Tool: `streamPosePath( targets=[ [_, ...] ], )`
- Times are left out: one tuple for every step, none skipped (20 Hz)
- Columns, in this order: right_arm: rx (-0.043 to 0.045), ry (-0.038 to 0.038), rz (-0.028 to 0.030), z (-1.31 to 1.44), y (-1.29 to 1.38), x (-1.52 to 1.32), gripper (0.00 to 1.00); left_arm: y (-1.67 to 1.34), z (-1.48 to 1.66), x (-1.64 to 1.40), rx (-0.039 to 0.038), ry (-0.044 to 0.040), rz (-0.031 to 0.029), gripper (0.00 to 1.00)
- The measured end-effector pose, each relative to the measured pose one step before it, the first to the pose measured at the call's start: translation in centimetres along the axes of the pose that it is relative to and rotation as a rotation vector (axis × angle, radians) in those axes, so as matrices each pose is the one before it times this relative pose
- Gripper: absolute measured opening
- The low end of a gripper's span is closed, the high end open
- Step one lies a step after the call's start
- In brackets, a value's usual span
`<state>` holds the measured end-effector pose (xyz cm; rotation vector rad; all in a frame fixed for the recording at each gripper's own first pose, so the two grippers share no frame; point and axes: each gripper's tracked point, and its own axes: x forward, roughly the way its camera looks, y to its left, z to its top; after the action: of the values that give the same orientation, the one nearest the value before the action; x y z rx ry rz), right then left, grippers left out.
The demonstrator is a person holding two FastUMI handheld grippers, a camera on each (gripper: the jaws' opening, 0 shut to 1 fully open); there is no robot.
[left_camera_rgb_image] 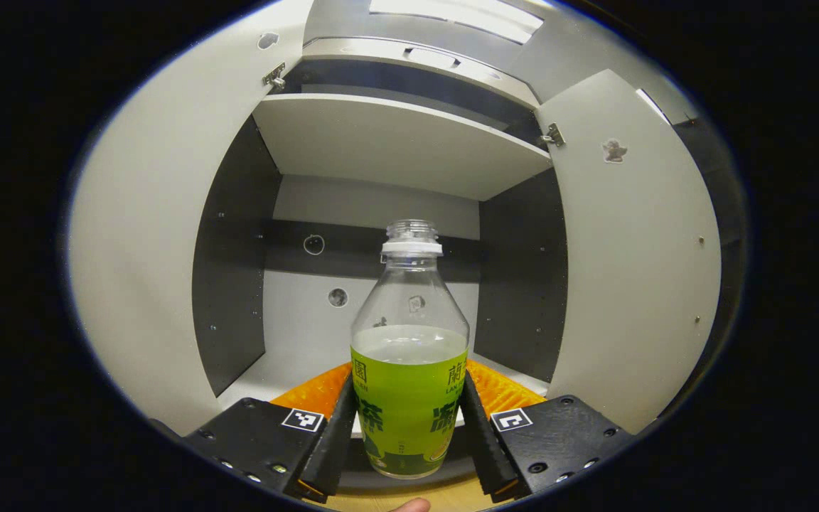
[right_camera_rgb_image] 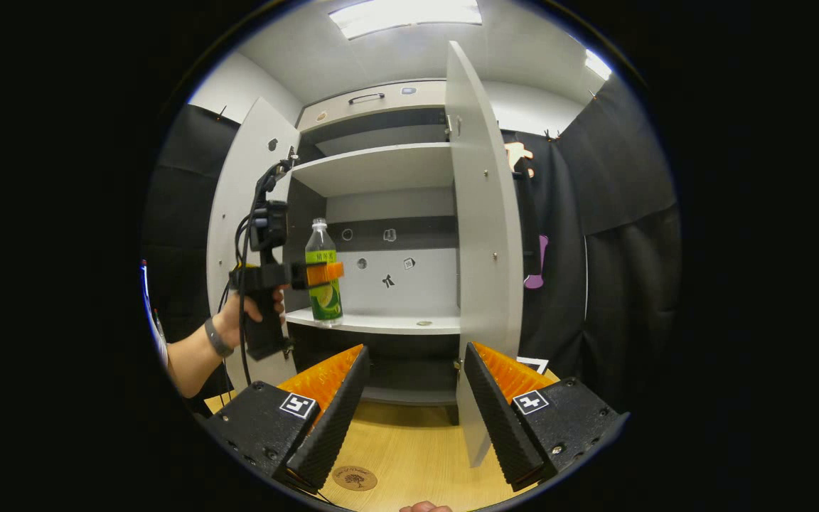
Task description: Grasp the bottle in the cabinet with the left hand and place it on the coaster, then close the right door with the right hand and the left door with the left hand.
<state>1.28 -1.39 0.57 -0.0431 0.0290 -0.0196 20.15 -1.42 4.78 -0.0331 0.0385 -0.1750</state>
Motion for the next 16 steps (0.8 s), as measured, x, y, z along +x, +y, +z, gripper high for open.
streamPosePath(
  targets=[
    [0.00408,-0.00148,0.01036,0.101,0.322,0.002,0.83,-0.408,-0.715,-0.901,0.01025,0.00262,-0.00239,0.70],
    [0.00516,-0.00203,0.00863,0.158,0.209,0.030,0.83,-0.425,-0.804,-0.836,0.00443,0.00777,0.00044,0.70],
    [0.00372,-0.00063,0.00646,0.153,0.157,0.017,0.83,-0.548,-0.975,-0.786,-0.00352,0.01035,-0.00294,0.70],
    [0.00150,-0.00080,0.00475,0.168,0.128,0.059,0.83,-0.558,-0.855,-0.735,-0.00701,0.00372,-0.00502,0.70],
    [0.00038,0.00030,0.00374,0.081,0.136,0.052,0.83,-0.426,-0.651,-0.513,-0.00498,-0.00885,-0.00642,0.70],
    [0.00128,-0.00256,0.00367,0.153,0.075,-0.099,0.83,-0.396,-0.929,-0.582,-0.00195,-0.00248,-0.00004,0.70],
    [0.00455,0.00148,0.00366,0.129,0.125,-0.053,0.83,-0.202,-0.836,-0.451,0.00213,0.00292,0.00458,0.70],
    [0.00466,0.00374,0.00526,-0.057,0.121,-0.095,0.83,-0.230,-0.978,-0.426,0.00287,0.00404,0.00766,0.70],
    [0.00322,0.00244,0.00169,0.071,0.043,-0.048,0.83,-0.298,-0.972,-0.629,-0.00181,0.00355,0.00323,0.70],
    [0.00146,-0.00081,-0.00150,0.081,-0.110,0.025,0.83,-0.464,-1.114,-0.588,-0.00524,0.00449,-0.00044,0.70],
    [0.00083,-0.00369,-0.00471,0.240,-0.124,-0.004,0.83,-0.373,-1.180,-0.545,-0.00628,0.00517,0.00263,0.70],
    [-0.00008,-0.00017,-0.00157,0.069,-0.021,-0.003,0.83,-0.444,-1.064,-0.549,-0.00558,0.00342,-0.00199,0.70],
    [-0.00193,0.00636,0.00168,-0.008,0.025,0.052,0.83,-0.550,-0.958,-0.541,-0.00054,-0.00109,-0.00393,0.70],
    [-0.00232,-0.00077,0.00007,0.141,-0.049,0.011,0.83,-0.465,-0.915,-0.536,0.00074,0.00099,-0.00174,0.71],
    [-0.00401,-0.00192,-0.00105,0.178,-0.053,0.043,0.83,-0.376,-1.044,-0.473,0.00222,0.00725,0.00165,0.70],
    [-0.00338,0.00008,-0.00002,-0.008,0.055,0.033,0.83,-0.409,-1.188,-0.480,0.00021,0.01259,0.00285,0.70]
  ],
)
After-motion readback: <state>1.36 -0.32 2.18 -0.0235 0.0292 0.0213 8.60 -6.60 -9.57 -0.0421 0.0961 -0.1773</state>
